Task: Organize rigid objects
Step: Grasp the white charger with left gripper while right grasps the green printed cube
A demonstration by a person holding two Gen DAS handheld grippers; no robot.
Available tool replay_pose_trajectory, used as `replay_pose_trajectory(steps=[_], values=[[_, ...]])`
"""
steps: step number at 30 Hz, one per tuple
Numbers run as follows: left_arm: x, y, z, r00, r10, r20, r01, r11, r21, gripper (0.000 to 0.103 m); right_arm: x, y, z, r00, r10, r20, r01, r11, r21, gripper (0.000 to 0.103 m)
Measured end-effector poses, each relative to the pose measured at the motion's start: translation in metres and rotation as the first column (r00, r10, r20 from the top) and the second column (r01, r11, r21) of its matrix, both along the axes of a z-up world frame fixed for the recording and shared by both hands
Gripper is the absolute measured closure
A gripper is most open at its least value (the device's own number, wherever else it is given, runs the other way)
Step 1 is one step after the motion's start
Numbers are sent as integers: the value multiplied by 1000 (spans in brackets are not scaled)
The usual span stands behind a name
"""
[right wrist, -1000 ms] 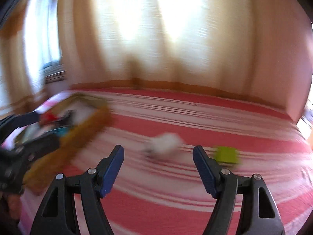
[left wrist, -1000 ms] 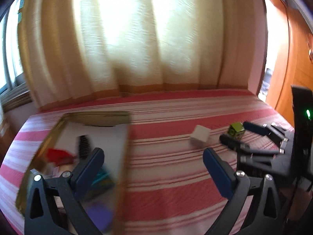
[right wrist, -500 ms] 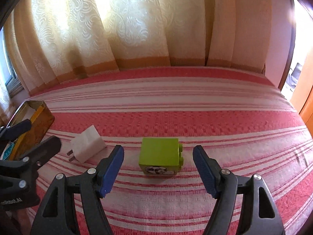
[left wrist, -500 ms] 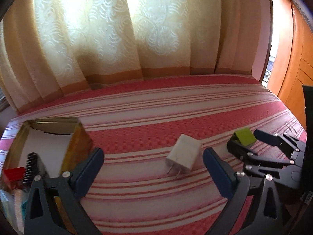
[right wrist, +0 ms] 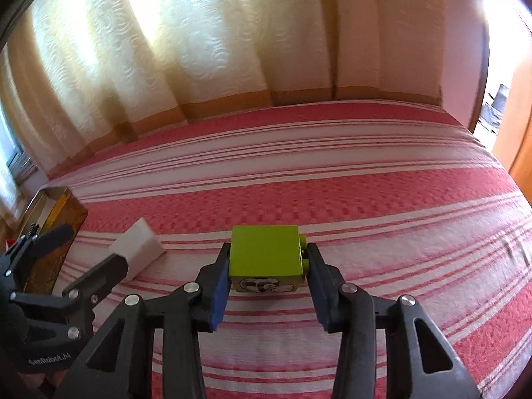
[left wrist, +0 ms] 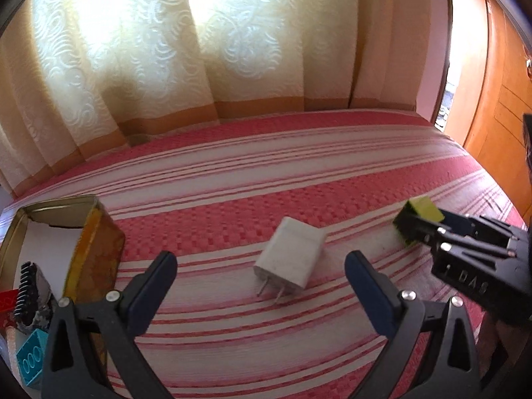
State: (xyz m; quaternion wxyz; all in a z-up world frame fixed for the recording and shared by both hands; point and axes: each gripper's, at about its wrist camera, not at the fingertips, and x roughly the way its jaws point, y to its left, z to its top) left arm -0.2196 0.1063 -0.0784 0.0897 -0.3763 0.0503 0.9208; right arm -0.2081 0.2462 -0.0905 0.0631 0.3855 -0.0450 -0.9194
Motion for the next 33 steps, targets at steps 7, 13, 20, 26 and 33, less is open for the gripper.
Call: replay_pose_trajectory(steps=[7,13,20,26,33], values=[[-13,14,-7,998,-34,44,34,999,-6,12,4,3,5,999,-19,-28,19,1000,12,58],[-20,17,-14,994,-56,94,56,998,3,47,8,3,8,998,-17,-57,18,1000,22,58],[-18,15,-15,991,-77,107,73,997,37,66,10,2,9,997,-12,-75,15,999,39,58],[-13,8,-12,994,-57,90,51,997,66,66,16,-2,14,994,9,-110,-4,999,46,58],[9,-3,-3,1000,-16,15,15,999,51,66,30,-11,25,979,63,-192,-57,998,35,58]])
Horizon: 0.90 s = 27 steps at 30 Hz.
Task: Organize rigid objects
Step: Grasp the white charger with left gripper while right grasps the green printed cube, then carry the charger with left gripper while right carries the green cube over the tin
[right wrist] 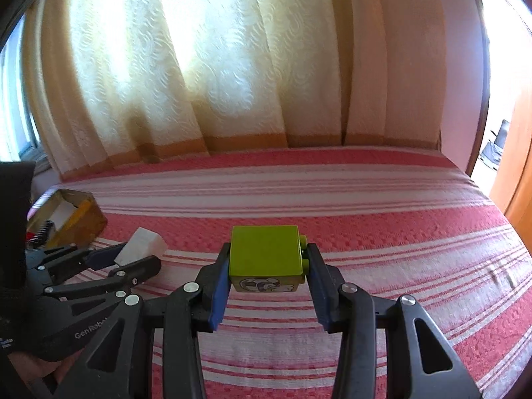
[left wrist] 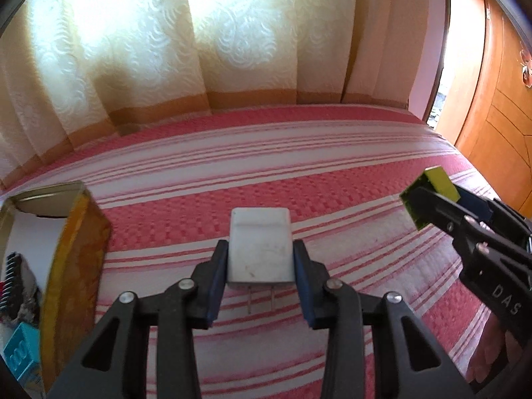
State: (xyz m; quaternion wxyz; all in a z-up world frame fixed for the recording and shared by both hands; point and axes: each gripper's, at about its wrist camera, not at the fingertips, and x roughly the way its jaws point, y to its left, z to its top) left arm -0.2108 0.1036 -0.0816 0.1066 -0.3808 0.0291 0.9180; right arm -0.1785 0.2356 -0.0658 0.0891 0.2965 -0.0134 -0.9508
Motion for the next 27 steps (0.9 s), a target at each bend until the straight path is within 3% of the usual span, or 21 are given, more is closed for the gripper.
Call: replay_pose_trajectory(steps=[9,15,27], values=[[19,-20,8,997,53,-65,-52,999,13,66,22,-13,11,994,41,-97,-41,999,9,58],[31,-36,10,992,86,-91,-82,996,43,66,32,-27,13,989,76,-130,-69,996,58,58],[48,-44,16,987,94,-128,-91,995,33,66,46,-26,15,982,75,-175,-67,997,48,58]])
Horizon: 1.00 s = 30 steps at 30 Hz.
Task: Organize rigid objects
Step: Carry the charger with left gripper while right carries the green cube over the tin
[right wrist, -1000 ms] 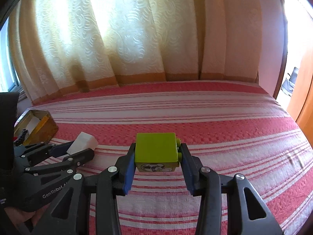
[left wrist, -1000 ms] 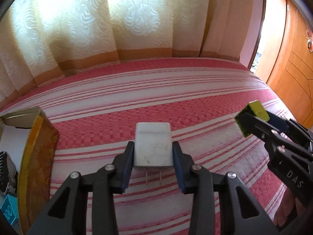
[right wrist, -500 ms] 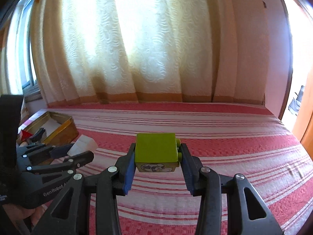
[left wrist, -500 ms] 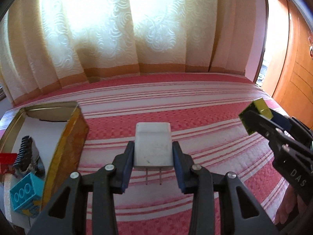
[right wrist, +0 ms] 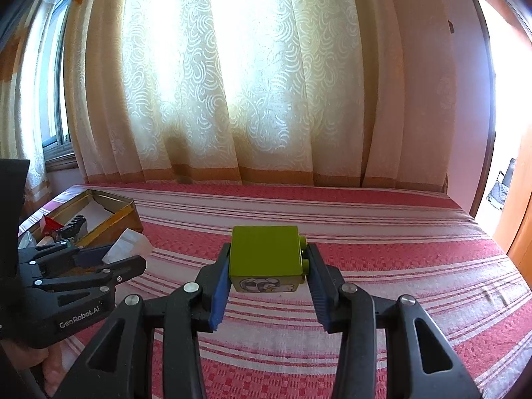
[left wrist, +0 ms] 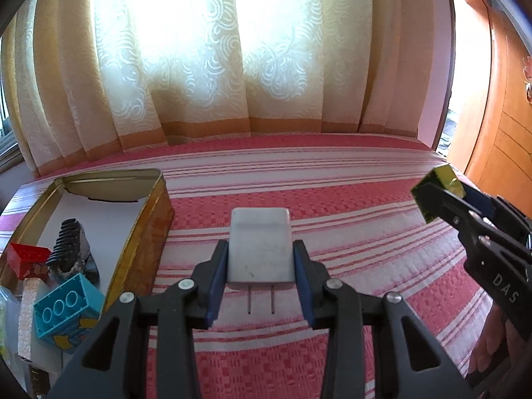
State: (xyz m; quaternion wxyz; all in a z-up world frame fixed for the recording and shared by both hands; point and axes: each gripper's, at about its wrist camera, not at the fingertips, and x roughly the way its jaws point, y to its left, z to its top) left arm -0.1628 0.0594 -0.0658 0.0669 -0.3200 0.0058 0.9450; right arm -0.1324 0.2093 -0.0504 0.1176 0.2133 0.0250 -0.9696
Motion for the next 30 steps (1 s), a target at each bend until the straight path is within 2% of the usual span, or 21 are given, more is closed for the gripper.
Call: replay_pose_trajectory(steps=[30], values=[[42,-14,8,998,38,-52,-39,999,-5,66,25,-17,2,998,48,-31,-48,999,14,58]])
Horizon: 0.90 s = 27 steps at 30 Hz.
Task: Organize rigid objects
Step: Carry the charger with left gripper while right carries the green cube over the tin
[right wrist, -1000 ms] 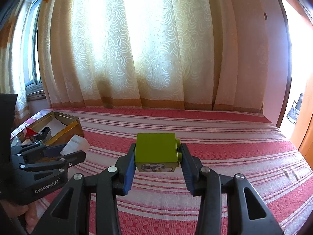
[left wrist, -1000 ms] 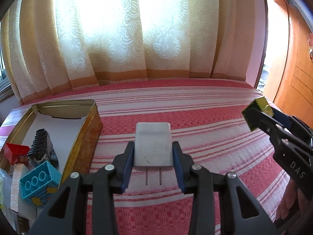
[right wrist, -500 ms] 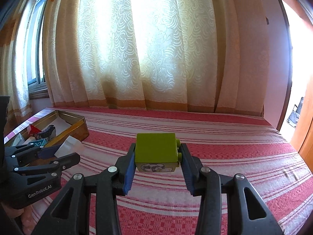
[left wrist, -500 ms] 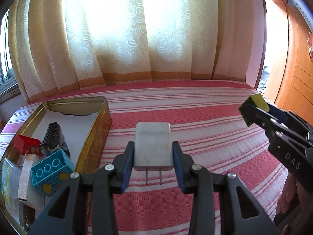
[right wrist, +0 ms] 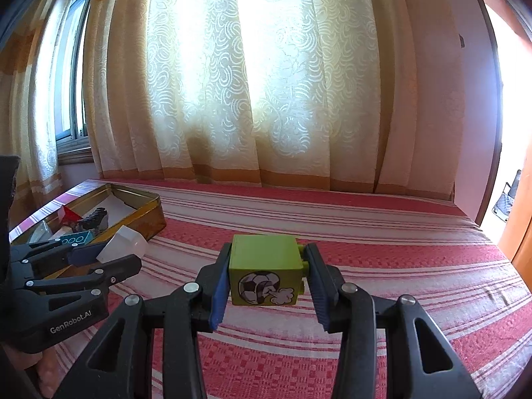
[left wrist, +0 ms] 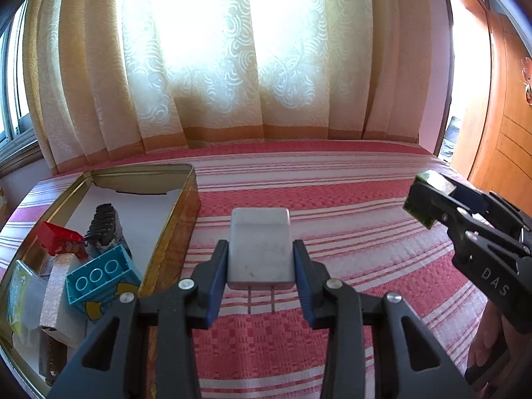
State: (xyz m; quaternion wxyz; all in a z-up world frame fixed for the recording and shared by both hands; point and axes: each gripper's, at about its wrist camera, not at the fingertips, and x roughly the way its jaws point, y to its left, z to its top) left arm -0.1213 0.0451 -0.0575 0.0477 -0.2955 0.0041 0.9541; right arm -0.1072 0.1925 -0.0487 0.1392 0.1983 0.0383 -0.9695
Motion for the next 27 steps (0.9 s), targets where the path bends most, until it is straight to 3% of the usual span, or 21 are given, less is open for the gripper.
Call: replay_pose_trajectory(steps=[27], values=[[30,-9,12,995,23,-101,-23,1000,-2,66,25,-17,2,996,72,-54,-72,997,-10,58]])
